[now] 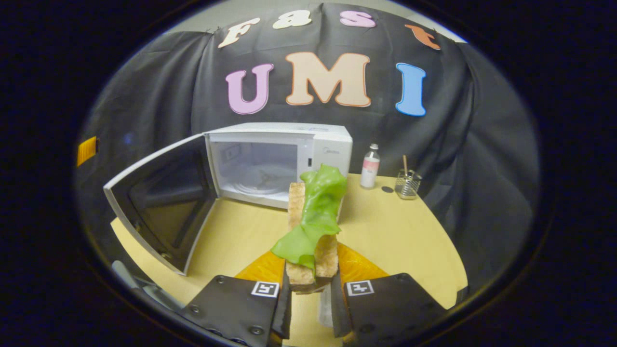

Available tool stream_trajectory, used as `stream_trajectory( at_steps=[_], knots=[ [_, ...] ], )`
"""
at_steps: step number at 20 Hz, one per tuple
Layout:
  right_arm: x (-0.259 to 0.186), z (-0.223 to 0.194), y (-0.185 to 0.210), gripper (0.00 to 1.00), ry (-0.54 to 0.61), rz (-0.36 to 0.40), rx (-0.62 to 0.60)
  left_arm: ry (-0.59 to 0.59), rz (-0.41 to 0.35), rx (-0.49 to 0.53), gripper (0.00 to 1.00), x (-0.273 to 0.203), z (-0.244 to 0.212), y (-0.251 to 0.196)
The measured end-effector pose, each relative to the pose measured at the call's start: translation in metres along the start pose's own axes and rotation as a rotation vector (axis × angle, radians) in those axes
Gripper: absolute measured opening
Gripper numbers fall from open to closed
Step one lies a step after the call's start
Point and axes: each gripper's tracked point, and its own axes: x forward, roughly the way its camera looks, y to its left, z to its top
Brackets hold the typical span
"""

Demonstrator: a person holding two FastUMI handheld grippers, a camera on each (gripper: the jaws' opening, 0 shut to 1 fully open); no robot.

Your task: Open the microwave oven with the left hand, put the food in, and close the microwave oven.

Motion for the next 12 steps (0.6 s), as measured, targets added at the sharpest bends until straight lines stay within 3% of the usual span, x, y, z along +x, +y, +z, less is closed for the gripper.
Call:
stream_trajectory(
  at_steps=[2,3,5,6,7,8,10,11,12],
  knots=[
    [0.012,0.010,0.021,0.36,0.001,0.035,0.044,-0.007,0.004,-0.008,0.95,0.002,0.001,0.003],
    [0.018,0.015,0.032,0.29,0.003,0.049,0.056,-0.013,0.006,-0.012,0.95,0.002,0.003,0.005],
    [0.032,0.022,0.049,0.29,0.012,0.075,0.093,-0.017,0.014,-0.019,0.95,0.004,0.004,0.009],
    [0.041,0.024,0.058,0.36,0.023,0.085,0.124,-0.017,0.018,-0.026,0.95,0.005,0.003,0.011],
    [0.051,0.026,0.064,0.36,0.033,0.092,0.158,-0.021,0.020,-0.035,0.95,0.006,0.004,0.012],
    [0.059,0.027,0.071,0.29,0.042,0.096,0.190,-0.024,0.022,-0.042,0.95,0.006,0.005,0.013],
    [0.079,0.032,0.083,0.29,0.058,0.100,0.268,-0.026,0.026,-0.052,0.95,0.008,0.005,0.016],
    [0.090,0.034,0.089,0.36,0.073,0.100,0.322,-0.025,0.029,-0.053,0.95,0.007,0.006,0.018],
    [0.100,0.036,0.095,0.36,0.084,0.100,0.381,-0.028,0.030,-0.055,0.95,0.007,0.006,0.020]
  ],
)
